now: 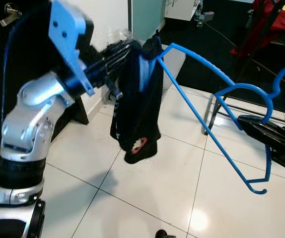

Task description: Hang hanger

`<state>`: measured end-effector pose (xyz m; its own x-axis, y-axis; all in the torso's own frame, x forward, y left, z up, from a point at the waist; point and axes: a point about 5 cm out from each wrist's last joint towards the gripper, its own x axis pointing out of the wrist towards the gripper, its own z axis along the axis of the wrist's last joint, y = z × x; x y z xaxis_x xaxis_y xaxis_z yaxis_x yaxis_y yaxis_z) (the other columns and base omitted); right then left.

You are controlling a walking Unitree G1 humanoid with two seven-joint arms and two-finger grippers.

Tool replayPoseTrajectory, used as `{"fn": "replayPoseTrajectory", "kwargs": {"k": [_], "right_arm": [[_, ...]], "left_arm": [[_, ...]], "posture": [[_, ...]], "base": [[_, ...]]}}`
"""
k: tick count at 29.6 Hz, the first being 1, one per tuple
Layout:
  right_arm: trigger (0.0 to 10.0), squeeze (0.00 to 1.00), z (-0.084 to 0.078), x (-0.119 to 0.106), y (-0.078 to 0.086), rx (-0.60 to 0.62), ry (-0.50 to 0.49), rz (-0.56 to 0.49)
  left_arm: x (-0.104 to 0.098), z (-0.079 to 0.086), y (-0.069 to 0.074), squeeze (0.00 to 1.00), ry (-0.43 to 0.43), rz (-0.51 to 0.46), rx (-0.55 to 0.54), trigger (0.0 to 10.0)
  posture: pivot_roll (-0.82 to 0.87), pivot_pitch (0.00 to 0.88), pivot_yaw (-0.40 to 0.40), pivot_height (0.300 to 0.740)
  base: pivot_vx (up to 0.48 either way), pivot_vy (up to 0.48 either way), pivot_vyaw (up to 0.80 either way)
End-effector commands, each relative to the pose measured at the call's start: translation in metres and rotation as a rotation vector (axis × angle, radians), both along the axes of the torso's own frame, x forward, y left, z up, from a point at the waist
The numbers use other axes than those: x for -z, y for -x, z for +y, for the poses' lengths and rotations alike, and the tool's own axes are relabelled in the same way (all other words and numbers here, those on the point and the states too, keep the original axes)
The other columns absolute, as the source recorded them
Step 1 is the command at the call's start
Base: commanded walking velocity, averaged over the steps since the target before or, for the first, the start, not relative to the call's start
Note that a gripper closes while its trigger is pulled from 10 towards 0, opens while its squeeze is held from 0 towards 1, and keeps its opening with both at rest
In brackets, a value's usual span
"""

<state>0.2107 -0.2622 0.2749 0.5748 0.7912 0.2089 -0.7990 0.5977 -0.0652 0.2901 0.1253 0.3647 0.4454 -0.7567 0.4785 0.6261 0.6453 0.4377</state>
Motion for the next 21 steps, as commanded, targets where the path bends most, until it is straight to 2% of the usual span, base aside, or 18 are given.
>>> {"fn": "replayPoseTrajectory", "kwargs": {"k": [1,5,11,12,13,17,21], "right_arm": [[10.0,0.00,0.003,0.004,0.000,0.003,0.023,0.005],[10.0,0.00,0.005,0.011,-0.003,0.022,0.049,0.030],[10.0,0.00,0.007,0.017,-0.006,0.036,0.064,0.044],[10.0,0.00,0.006,0.017,-0.007,0.049,0.067,0.047],[10.0,0.00,0.006,0.017,-0.007,0.049,0.067,0.047],[10.0,0.00,0.000,0.017,-0.004,0.074,0.082,0.056],[10.0,0.00,-0.003,0.017,0.001,0.078,0.091,0.068]], "left_arm": [[-0.005,-0.007,0.003,0.00,-0.002,-0.028,0.056,10.0],[-0.004,-0.016,-0.003,0.00,-0.012,-0.007,0.066,10.0],[0.005,-0.017,-0.018,0.00,-0.084,0.044,-0.021,10.0],[0.010,-0.013,-0.026,0.00,-0.114,0.078,-0.076,10.0],[0.010,-0.013,-0.026,0.00,-0.114,0.078,-0.076,10.0],[0.026,0.010,-0.052,0.00,-0.192,0.178,-0.293,10.0],[0.028,0.018,-0.056,0.00,-0.202,0.192,-0.338,10.0]], "posture": [[-0.01,0.185,0.019,0.740],[-0.02,0.184,0.022,0.740],[-0.02,0.185,0.022,0.740],[-0.02,0.187,0.022,0.740],[-0.02,0.187,0.022,0.740],[-0.02,0.191,0.024,0.740],[-0.03,0.194,0.025,0.740]], "base": [[0.000,0.000,0.00],[0.000,0.000,0.00],[0.000,0.000,0.00],[0.000,0.000,0.00],[0.000,0.000,0.00],[0.000,0.000,0.00],[0.000,0.000,0.00]]}}
